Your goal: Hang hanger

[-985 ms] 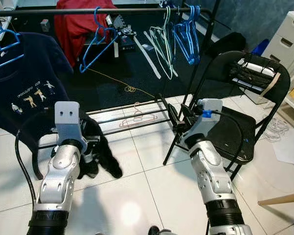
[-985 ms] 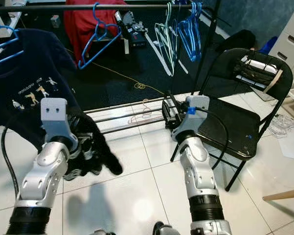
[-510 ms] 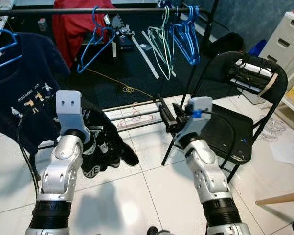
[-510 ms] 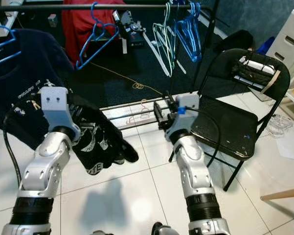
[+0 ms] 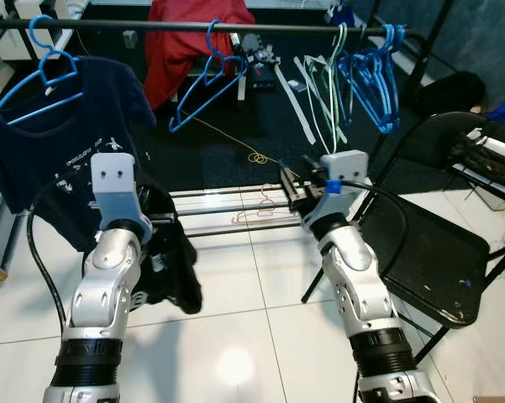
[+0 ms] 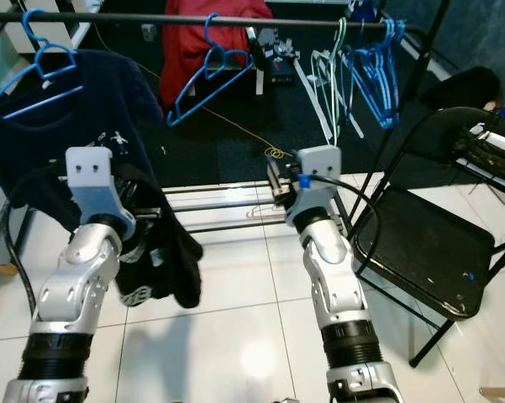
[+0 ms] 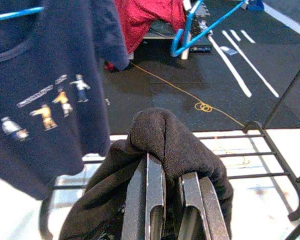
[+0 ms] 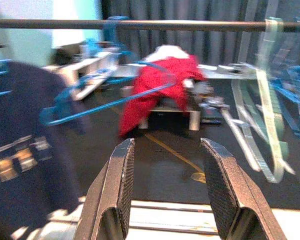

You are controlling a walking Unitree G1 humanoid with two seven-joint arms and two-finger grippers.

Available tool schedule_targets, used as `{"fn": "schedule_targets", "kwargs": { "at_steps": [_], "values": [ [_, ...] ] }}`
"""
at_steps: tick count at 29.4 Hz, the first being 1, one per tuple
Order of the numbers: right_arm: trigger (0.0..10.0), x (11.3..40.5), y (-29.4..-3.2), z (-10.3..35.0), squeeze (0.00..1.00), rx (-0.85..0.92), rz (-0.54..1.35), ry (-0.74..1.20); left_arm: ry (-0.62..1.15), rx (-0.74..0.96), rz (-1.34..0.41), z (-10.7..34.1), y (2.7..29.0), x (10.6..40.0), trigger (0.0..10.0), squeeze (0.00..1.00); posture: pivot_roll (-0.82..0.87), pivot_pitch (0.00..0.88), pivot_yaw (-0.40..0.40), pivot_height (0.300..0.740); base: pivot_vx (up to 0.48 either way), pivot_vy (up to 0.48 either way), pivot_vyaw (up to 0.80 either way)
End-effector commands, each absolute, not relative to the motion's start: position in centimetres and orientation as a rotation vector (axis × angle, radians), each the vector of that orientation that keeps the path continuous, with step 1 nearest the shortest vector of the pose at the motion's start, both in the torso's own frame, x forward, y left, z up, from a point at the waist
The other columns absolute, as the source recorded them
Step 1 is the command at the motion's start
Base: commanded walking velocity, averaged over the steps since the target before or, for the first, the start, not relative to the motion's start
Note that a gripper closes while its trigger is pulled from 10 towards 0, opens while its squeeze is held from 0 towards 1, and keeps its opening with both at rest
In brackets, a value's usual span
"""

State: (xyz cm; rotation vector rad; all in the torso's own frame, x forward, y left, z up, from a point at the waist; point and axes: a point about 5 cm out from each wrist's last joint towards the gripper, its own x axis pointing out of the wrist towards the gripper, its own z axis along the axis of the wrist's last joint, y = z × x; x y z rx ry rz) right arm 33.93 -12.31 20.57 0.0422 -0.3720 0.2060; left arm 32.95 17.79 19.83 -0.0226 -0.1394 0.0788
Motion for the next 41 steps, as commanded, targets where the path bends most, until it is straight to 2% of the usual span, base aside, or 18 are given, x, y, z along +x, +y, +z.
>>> {"fn": "schedule_targets", "kwargs": {
  "at_steps": [1,2,8,12,16,24,29,41],
  "values": [
    [10.0,34.0,-12.8,20.7,0.03,0.071,0.165,-0.353,-0.163,-0.023,0.067,20.6,17.3,33.2,10.0,0.00,-0.03,0.138,-0.061,0.740,0.420,0.000,0.00],
    [10.0,34.2,-12.7,20.7,0.00,0.098,0.166,-0.318,-0.165,-0.019,0.066,20.6,17.3,33.3,10.0,0.00,-0.03,0.138,-0.069,0.740,0.420,0.000,0.00],
    [10.0,34.1,-12.1,19.9,0.00,0.124,0.221,-0.220,-0.174,-0.031,0.078,20.7,17.3,33.2,10.0,0.00,-0.04,0.124,-0.072,0.740,0.420,0.000,0.00],
    [10.0,33.6,-11.1,18.1,0.00,0.031,0.261,-0.143,-0.188,-0.028,0.096,20.9,17.8,33.1,10.0,0.00,-0.04,0.119,-0.074,0.740,0.420,0.000,0.00],
    [10.0,33.5,-11.1,17.1,0.00,0.032,0.209,-0.081,-0.191,-0.018,0.104,21.0,18.1,33.2,10.0,0.00,-0.03,0.136,-0.077,0.740,0.420,0.000,0.00],
    [10.0,33.1,-10.8,17.5,0.00,0.033,0.234,-0.100,-0.194,-0.008,0.123,21.1,18.5,33.1,10.0,0.00,-0.03,0.132,-0.076,0.740,0.420,0.000,0.00],
    [10.0,32.9,-10.2,17.9,0.00,-0.023,0.287,-0.118,-0.211,0.013,0.146,21.5,19.0,33.0,10.0,0.00,-0.03,0.137,-0.083,0.740,0.420,0.000,0.80],
    [10.0,32.4,-10.9,18.0,0.00,0.054,0.233,-0.166,-0.203,0.034,0.149,21.3,19.0,32.8,10.0,0.00,-0.04,0.167,-0.080,0.740,0.420,0.000,0.00]
  ]
}}
